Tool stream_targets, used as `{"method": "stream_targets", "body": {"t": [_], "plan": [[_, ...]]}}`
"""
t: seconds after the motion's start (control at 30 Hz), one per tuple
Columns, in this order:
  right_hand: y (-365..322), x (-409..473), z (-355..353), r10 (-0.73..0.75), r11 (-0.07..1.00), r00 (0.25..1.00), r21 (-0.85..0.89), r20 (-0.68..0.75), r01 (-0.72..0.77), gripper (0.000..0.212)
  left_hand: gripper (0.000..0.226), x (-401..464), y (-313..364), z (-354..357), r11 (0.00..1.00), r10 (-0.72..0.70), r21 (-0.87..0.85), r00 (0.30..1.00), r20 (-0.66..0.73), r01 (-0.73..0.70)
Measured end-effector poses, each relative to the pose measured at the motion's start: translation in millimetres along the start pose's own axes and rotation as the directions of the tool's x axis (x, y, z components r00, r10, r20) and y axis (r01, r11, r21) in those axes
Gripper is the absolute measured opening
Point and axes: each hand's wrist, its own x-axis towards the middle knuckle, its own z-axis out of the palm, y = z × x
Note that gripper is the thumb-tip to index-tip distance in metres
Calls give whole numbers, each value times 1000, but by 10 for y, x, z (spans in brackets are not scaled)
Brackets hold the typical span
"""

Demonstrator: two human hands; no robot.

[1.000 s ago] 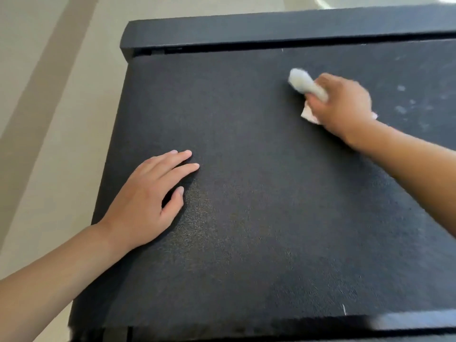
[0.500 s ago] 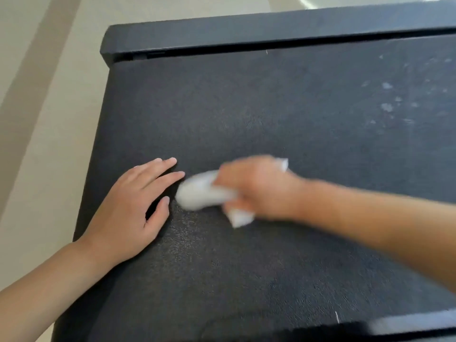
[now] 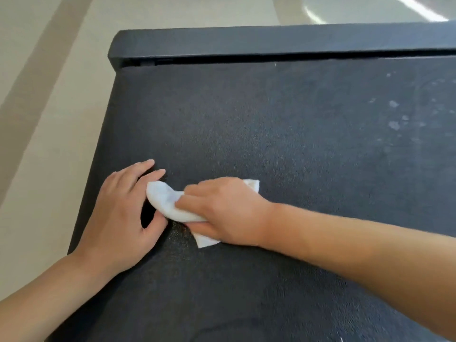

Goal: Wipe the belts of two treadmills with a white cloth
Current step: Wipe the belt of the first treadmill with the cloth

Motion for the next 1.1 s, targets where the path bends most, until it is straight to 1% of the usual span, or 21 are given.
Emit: {"method": "stream_targets", "body": {"t": [0.03, 0.1, 0.13, 0.2, 0.23, 0.27, 0.33, 0.4, 0.47, 0.53, 0.63, 0.67, 0.7, 0.73, 0.77, 0.8, 0.83, 0.87, 0.93, 1.03, 1.1], "plan": [[145, -28, -83, 13, 999, 1000, -41, -14, -13, 23, 63, -4, 5, -1, 1000, 0, 5, 1000, -2, 0], [765, -33, -337, 291, 940, 942, -134, -167, -314, 23, 62, -7, 15, -2, 1000, -3, 2, 1000, -7, 3], [1157, -64, -529, 471, 831, 840, -184, -269, -525, 22, 61, -11, 15, 4, 1000, -3, -1, 1000, -7, 3], [1791, -247, -931, 718, 509, 530, -179, -452, -842, 26, 61, -22, 14, -2, 1000, -13, -3, 1000, -3, 13], [1914, -325, -1027, 759, 414, 433, -153, -486, -897, 27, 61, -22, 6, -11, 1000, -21, -2, 1000, -3, 21], [1877, -359, -1021, 770, 381, 407, -157, -491, -911, 26, 61, -20, 5, -15, 1000, -22, 2, 1000, -4, 22], [1496, -374, -823, 759, 469, 493, -168, -426, -867, 24, 60, -3, 9, 0, 999, -14, 39, 1000, -3, 14], [848, -423, -482, 660, 659, 672, -169, -337, -733, 23, 54, 78, 23, -8, 994, -18, 112, 1000, -14, 19], [44, -566, -220, 458, 866, 871, -129, -179, -482, 20, 42, 260, 69, -18, 990, -31, 133, 999, -33, 35], [-720, -806, -10, 192, 981, 980, -51, 58, -189, 19, 37, 496, 122, 25, 997, 23, 78, 999, -35, -20], [-960, -1104, 33, -74, 996, 968, -30, 241, 83, 19, 44, 693, 229, 205, 982, 189, 26, 982, -17, -188], [-745, -1157, -65, -29, 997, 975, -66, 221, 44, 21, 47, 703, 301, 260, 975, 220, 17, 975, 7, -220], [-444, -1207, -184, 107, 986, 987, -138, 119, -90, 24, 48, 695, 385, 305, 968, 250, 6, 967, 37, -251], [-99, -1269, -349, 323, 924, 945, -196, -53, -327, 25, 49, 668, 469, 346, 958, 287, -9, 956, 65, -287], [242, -1341, -562, 539, 772, 808, -246, -236, -587, 25, 50, 623, 534, 373, 947, 321, -27, 943, 85, -320], [521, -1444, -719, 703, 568, 620, -248, -348, -785, 24, 49, 586, 562, 382, 938, 346, -46, 934, 90, -343], [674, -1527, -800, 788, 416, 466, -210, -402, -885, 24, 48, 575, 560, 379, 933, 357, -70, 931, 81, -352], [674, -1536, -794, 814, 363, 416, -205, -404, -909, 24, 47, 590, 548, 375, 931, 358, -100, 931, 66, -351], [360, -1327, -663, 787, 442, 513, -267, -342, -856, 24, 44, 617, 518, 362, 928, 356, -138, 933, 55, -347], [-506, -943, -200, 597, 765, 792, -205, -128, -610, 20, 44, 637, 538, 331, 927, 351, -160, 935, 57, -338], [-1080, -708, 111, 406, 912, 913, -81, 45, -401, 24, 42, 630, 511, 344, 924, 355, -166, 934, 30, -345]]}}
